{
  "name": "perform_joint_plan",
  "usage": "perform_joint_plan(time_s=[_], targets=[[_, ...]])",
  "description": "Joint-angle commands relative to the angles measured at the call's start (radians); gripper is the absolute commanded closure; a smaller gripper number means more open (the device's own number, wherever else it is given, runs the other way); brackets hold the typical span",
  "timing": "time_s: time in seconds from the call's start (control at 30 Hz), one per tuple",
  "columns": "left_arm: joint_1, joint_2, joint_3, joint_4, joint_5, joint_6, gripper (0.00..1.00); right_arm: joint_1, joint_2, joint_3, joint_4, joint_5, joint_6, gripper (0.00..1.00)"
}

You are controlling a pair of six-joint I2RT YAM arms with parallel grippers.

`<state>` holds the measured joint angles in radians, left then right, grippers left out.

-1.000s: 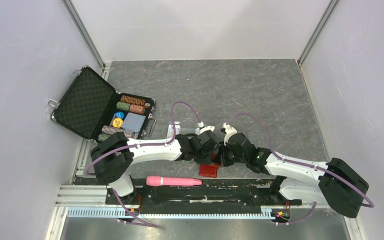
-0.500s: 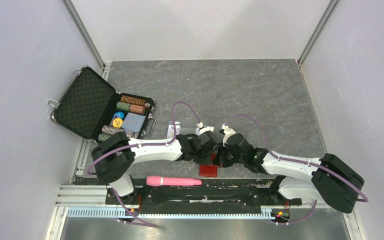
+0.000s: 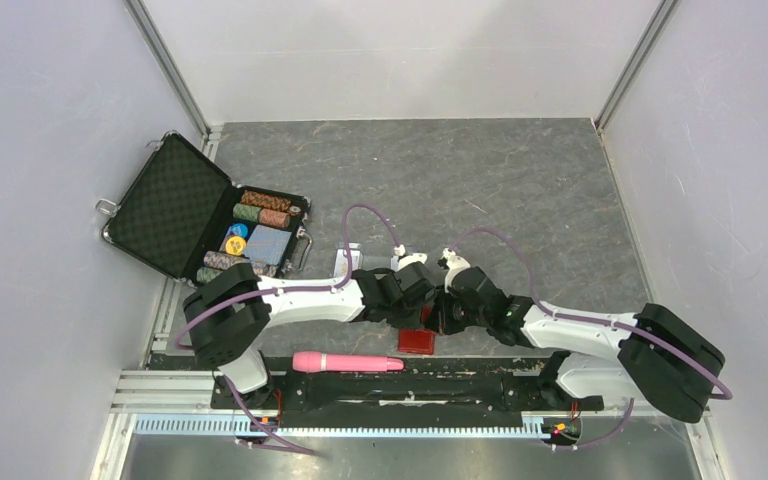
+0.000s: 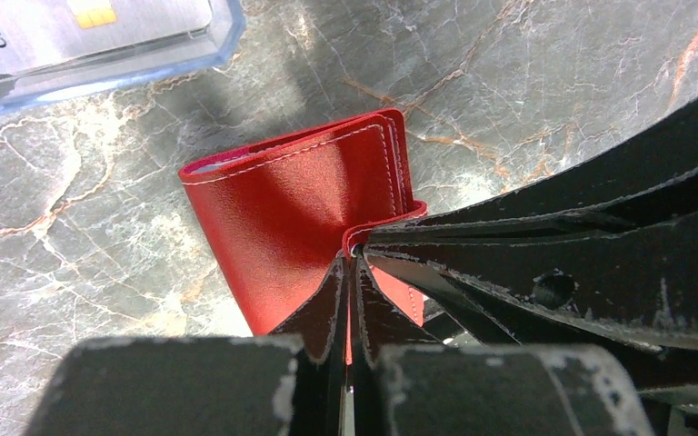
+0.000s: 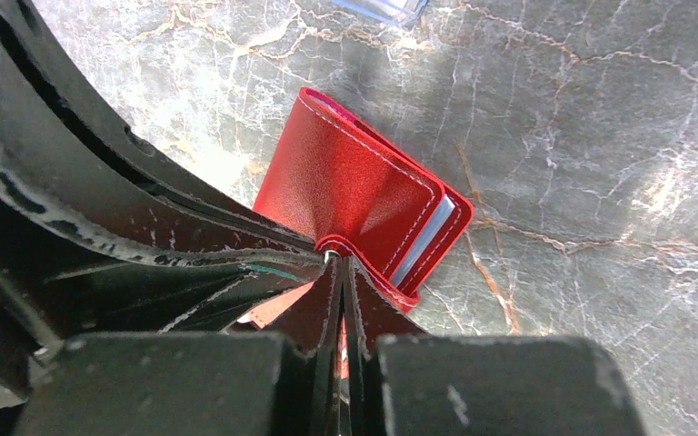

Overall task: Put the credit cards into the card holder
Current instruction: Close the card holder at the center of the board.

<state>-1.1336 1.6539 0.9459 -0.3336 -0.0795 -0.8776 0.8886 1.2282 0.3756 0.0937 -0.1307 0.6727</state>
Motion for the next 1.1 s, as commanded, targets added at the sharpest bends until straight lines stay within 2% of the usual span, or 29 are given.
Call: perform_joint_plan(time_s=[0.0, 0.2, 0.43, 0.6, 0.87, 1.07], targets=[[-0.005, 0.049, -0.079, 0.008, -0.032, -0.048, 0.98, 0.055, 0.071, -0.016, -0.021, 0.01, 0.035, 1.0], [-0.005, -0.027, -0.1, 0.058, -0.036, -0.041, 0.98, 0.066, 0.002, -0.011, -0.031, 0.073, 0.038, 1.0], [-0.004, -0.082, -0.048, 0.011, -0.061, -0.021, 0.98, 0.065, -0.111, 0.044, -0.078, 0.125, 0.011, 1.0], [-0.004, -0.103, -0.045, -0.028, -0.087, -0.018, 0.98, 0.065, -0.096, 0.057, -0.082, 0.118, 0.005, 1.0], [-0.004, -0.122, -0.057, 0.024, -0.056, 0.007, 0.98, 0.065, -0.077, 0.061, -0.054, 0.102, 0.002, 1.0], [-0.004, -0.152, -0.033, 0.003, -0.081, 0.029, 0.98, 0.065, -0.084, 0.065, -0.049, 0.105, -0.002, 1.0]])
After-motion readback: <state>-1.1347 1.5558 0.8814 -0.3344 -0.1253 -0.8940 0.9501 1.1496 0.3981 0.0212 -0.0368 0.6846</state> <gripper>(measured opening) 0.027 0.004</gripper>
